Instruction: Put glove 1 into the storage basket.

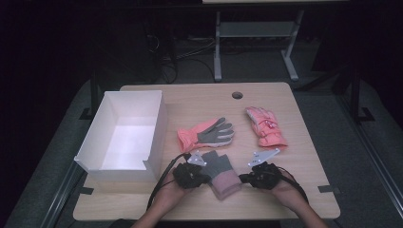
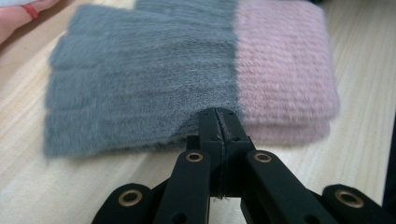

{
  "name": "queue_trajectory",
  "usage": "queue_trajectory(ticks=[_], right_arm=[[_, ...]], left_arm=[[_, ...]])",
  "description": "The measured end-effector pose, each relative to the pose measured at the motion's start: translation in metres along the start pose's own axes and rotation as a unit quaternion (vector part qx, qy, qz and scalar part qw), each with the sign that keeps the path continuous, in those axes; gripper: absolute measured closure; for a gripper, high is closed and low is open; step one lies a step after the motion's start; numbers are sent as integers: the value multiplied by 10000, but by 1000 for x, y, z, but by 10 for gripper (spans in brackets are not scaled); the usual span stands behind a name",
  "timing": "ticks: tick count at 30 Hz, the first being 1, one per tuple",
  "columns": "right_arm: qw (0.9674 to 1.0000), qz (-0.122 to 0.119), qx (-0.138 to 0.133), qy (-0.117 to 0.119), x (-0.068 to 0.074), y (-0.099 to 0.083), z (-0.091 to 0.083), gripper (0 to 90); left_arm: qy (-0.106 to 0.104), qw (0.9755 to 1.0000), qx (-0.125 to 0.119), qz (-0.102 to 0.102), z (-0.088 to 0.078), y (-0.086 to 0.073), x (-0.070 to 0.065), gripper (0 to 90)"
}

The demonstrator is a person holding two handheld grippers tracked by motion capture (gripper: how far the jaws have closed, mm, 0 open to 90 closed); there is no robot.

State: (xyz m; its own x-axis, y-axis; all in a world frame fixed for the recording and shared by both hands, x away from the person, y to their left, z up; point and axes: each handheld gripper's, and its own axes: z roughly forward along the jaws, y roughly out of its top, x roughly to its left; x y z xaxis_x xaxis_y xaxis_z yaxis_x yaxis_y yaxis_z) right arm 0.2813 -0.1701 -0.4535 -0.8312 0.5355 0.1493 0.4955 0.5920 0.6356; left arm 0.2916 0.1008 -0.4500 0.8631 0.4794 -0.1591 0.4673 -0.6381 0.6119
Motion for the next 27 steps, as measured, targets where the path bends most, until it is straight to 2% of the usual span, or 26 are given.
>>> queue_trajectory(ticks=[1,5,6,7,9,11,15,17,18,20,22,23,25,26,27], right_arm=[[10000,-27,5,47,2,0,1,900],[9997,-164,64,183,9,1,4,900],[9996,-180,60,226,11,1,4,900],[9994,-212,68,278,13,1,5,900],[9988,-276,99,385,20,2,8,900],[9981,-372,164,452,26,3,10,900],[9971,-545,180,497,33,5,13,900],[9967,-586,182,526,35,6,15,900],[9969,-521,165,570,38,7,15,900],[9964,-625,166,549,39,8,18,900],[9961,-657,172,568,42,10,21,900],[9962,-613,167,599,44,11,22,900],[9958,-653,161,624,47,13,25,900],[9951,-742,159,631,48,15,28,900],[9950,-727,161,669,49,16,29,900]], left_arm=[[-13,9999,-56,-96,1,0,1,896],[-84,9999,68,-28,1,4,8,895],[-107,9999,11,-81,2,4,7,895],[-118,9999,66,22,2,6,9,896],[-145,9999,32,-21,4,8,9,896],[-145,9999,68,44,6,10,10,896],[-155,9999,47,-5,9,14,13,896],[-137,9999,24,-39,11,16,15,896],[-131,9999,64,-8,11,18,17,896],[-128,9999,19,-57,13,20,19,895],[-122,9999,46,-60,13,22,22,896],[-110,9999,89,14,13,23,24,896],[-95,9999,130,-6,14,26,26,896],[-87,9999,61,-71,15,27,26,896],[-81,9999,113,-28,15,28,28,896]])
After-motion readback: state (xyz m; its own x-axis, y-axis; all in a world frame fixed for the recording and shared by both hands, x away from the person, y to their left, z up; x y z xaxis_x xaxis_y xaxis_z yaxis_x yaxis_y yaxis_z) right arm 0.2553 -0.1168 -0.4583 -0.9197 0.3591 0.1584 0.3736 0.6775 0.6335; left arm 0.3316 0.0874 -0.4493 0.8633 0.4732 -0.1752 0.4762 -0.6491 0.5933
